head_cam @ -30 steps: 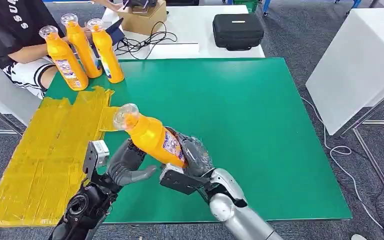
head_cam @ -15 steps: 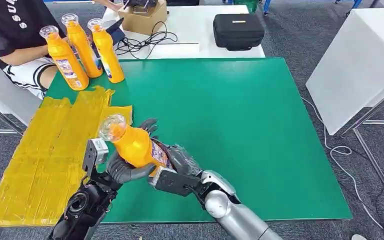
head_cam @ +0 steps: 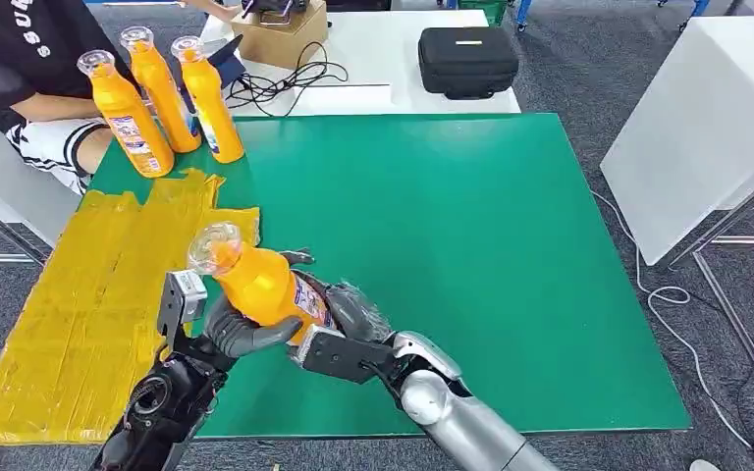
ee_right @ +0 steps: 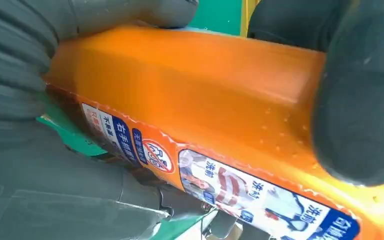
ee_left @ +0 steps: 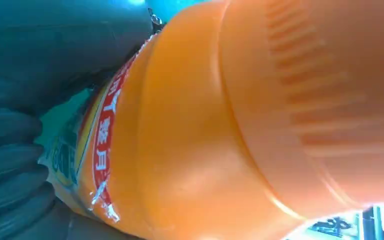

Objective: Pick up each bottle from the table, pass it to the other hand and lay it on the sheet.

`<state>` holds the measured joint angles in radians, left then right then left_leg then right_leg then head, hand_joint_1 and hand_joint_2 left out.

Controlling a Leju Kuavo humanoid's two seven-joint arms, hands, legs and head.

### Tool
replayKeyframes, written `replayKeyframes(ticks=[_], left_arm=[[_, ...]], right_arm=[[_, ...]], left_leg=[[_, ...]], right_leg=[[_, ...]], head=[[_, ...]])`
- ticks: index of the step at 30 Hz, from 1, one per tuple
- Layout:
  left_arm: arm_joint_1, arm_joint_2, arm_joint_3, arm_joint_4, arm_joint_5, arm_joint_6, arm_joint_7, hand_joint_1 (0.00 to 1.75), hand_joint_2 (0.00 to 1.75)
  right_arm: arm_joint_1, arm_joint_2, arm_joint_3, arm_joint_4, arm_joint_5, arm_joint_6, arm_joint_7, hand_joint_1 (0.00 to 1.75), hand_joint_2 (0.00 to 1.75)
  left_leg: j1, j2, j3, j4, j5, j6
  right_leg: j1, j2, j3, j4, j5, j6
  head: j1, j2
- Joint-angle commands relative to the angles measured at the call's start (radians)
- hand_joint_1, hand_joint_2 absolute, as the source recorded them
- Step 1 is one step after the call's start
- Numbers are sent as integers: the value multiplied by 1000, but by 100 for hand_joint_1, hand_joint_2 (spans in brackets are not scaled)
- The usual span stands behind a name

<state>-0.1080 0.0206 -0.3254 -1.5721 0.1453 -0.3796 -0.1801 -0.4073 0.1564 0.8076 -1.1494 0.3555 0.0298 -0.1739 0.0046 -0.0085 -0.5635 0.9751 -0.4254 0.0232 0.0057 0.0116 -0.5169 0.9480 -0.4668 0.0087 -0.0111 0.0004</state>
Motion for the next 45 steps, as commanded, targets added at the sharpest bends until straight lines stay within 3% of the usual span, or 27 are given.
replayKeyframes(ticks=[1,11,12,13,20,21,22,32,40,45], left_arm=[[-44,-24,-54,59,-4,-20,-4,175,175],[-53,-28,-49,68,-3,-23,-4,175,175],[-56,-29,-46,71,-3,-23,-4,175,175],[-54,-31,-41,71,-2,-23,-5,175,175],[-37,-37,-22,55,0,-29,-13,175,175],[-35,-35,-23,41,-28,-29,-34,175,175],[-29,-38,-19,22,-37,-30,-36,175,175],[-9,-33,5,-70,-41,-13,-59,175,175],[32,-20,118,-144,-41,51,-68,175,175],[18,-20,158,-144,-45,56,-63,175,175]], right_arm=[[-37,1,63,46,9,19,17,175,175],[-32,6,59,41,22,-1,36,175,175],[-27,8,55,35,33,-16,38,129,175],[-23,8,51,26,46,-31,39,0,175],[-29,-14,54,-35,121,-42,92,0,175],[-22,-18,44,-50,147,-49,108,0,0],[-10,-22,27,-67,153,-53,112,0,175],[22,-51,-30,-123,203,-51,138,0,175],[190,-144,-177,-329,281,-133,104,0,175],[239,-165,-231,-443,291,-142,127,0,175]], left_leg=[[0,-1,2,0,-1,0],[0,-1,3,0,-1,0],[0,-1,2,0,-1,0],[0,-1,3,0,-1,-1],[0,-1,1,0,-1,0],[0,-1,1,0,0,0],[1,-1,2,0,-1,0],[1,-2,3,1,-2,-1],[1,-4,4,-1,-2,0],[0,-3,-1,1,-1,0]], right_leg=[[0,-2,3,-1,-1,1],[0,-3,4,-1,-1,1],[0,-2,2,-1,-1,1],[0,-3,4,-1,-1,1],[0,-2,2,0,-1,1],[0,-2,1,0,-1,1],[1,-2,3,-1,-1,2],[1,-3,4,-1,-2,2],[1,-6,7,-3,-2,2],[0,-3,1,0,-1,1]], head=[[0,0],[0,0],[0,0],[0,0],[0,0],[0,0],[0,0],[0,0],[1,0],[0,0]])
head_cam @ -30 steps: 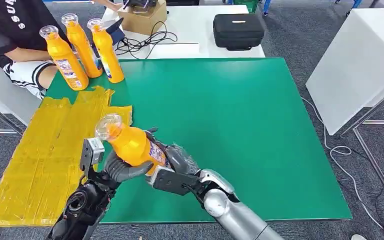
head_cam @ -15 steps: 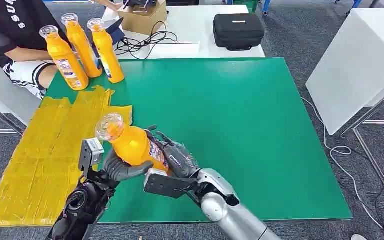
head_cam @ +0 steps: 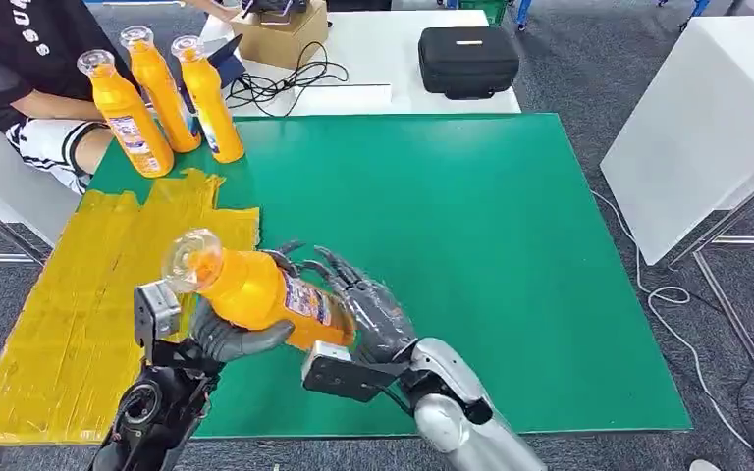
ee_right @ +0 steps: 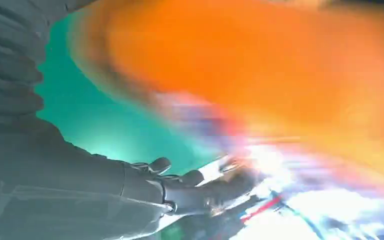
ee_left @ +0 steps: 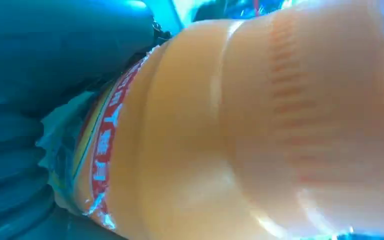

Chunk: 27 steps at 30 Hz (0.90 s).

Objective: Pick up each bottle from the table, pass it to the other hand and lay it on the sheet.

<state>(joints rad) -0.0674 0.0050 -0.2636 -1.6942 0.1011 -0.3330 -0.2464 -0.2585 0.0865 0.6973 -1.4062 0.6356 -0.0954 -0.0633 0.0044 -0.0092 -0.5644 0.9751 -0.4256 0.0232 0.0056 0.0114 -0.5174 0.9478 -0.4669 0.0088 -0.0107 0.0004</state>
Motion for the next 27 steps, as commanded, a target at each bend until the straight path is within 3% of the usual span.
replayKeyframes(ticks=[1,7,12,14,18,22,27], left_arm=[[-23,-5,96,-21,-1,10,3,175,175],[-46,-10,101,-5,-72,62,25,175,175],[-91,28,65,10,-576,336,83,175,175],[-114,24,57,39,-617,354,90,175,175],[-183,79,-16,133,-1046,537,188,175,175],[-239,119,-61,244,-1300,608,258,175,175],[-271,128,-73,293,-1378,625,278,175,175]], right_arm=[[90,-95,-121,-187,11,-17,17,0,175],[170,-107,-174,-302,28,-100,-6,0,175],[277,-123,-257,-483,38,-292,-86,0,175],[299,-134,-266,-514,40,-320,-100,0,175],[318,-146,-254,-544,51,-387,-144,0,175],[296,-179,-215,-522,54,-428,-151,0,175],[277,-194,-193,-498,49,-453,-158,0,175]], left_leg=[[0,-2,2,1,-1,0],[1,-3,3,0,-1,-1],[1,-5,2,1,-2,0],[1,-4,2,1,-2,0],[0,-3,1,0,0,0],[0,-3,2,-1,0,-1],[0,-1,2,-1,0,0]], right_leg=[[0,-4,3,0,-2,2],[1,-5,4,-1,-2,1],[1,-6,4,0,-3,2],[1,-6,4,0,-3,2],[0,-5,2,-1,-1,1],[0,-5,3,-1,-1,1],[0,-2,2,-1,0,1]], head=[[0,0],[0,0],[0,0],[-1,0],[0,0],[0,0],[0,0]])
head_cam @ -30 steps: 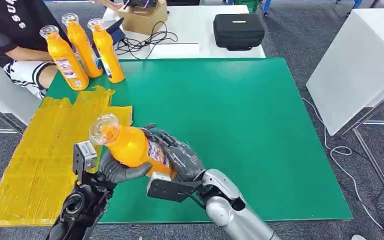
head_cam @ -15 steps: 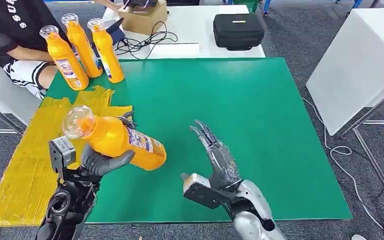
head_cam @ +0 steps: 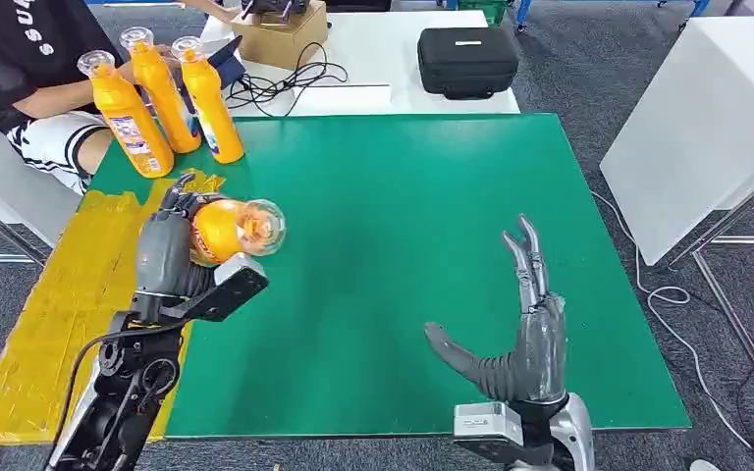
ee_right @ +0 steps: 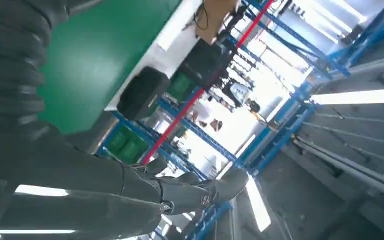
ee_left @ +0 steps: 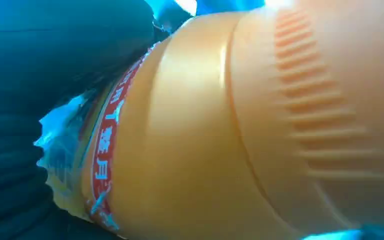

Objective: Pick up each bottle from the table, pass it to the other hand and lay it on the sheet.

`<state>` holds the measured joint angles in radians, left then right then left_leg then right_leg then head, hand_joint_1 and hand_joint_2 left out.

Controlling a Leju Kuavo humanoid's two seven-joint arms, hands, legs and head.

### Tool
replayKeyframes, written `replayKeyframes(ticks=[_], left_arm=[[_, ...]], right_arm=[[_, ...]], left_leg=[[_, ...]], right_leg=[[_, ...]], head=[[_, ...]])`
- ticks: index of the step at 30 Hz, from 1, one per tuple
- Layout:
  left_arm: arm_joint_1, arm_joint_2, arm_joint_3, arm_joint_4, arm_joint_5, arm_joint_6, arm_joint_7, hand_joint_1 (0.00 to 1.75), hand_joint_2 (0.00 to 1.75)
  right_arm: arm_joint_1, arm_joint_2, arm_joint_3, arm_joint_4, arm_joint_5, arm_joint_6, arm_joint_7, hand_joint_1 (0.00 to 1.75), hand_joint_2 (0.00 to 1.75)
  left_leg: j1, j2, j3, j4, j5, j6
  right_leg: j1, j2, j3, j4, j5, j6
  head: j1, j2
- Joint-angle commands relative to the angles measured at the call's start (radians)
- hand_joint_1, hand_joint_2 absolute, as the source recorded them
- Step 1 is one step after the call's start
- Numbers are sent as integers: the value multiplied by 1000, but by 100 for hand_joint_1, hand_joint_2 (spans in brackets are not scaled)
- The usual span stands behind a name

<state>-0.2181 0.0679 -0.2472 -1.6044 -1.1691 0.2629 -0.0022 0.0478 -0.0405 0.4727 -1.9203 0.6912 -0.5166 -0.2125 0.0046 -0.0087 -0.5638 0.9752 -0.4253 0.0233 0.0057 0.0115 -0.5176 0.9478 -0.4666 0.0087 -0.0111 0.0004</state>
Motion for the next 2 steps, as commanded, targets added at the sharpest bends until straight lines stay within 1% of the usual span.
replayKeyframes(ticks=[1,2], left_arm=[[-120,65,-89,203,-107,29,33,175,175],[-120,65,-89,203,-107,29,33,175,175]], right_arm=[[-30,-67,32,16,-7,-31,-9,0,175],[-30,-67,32,16,-7,-31,-9,0,175]], left_leg=[[0,-1,3,0,-1,-1],[1,-1,4,0,-2,-1]], right_leg=[[0,-3,4,-1,-1,1],[1,-3,5,-1,-2,2]], head=[[0,0],[0,0]])
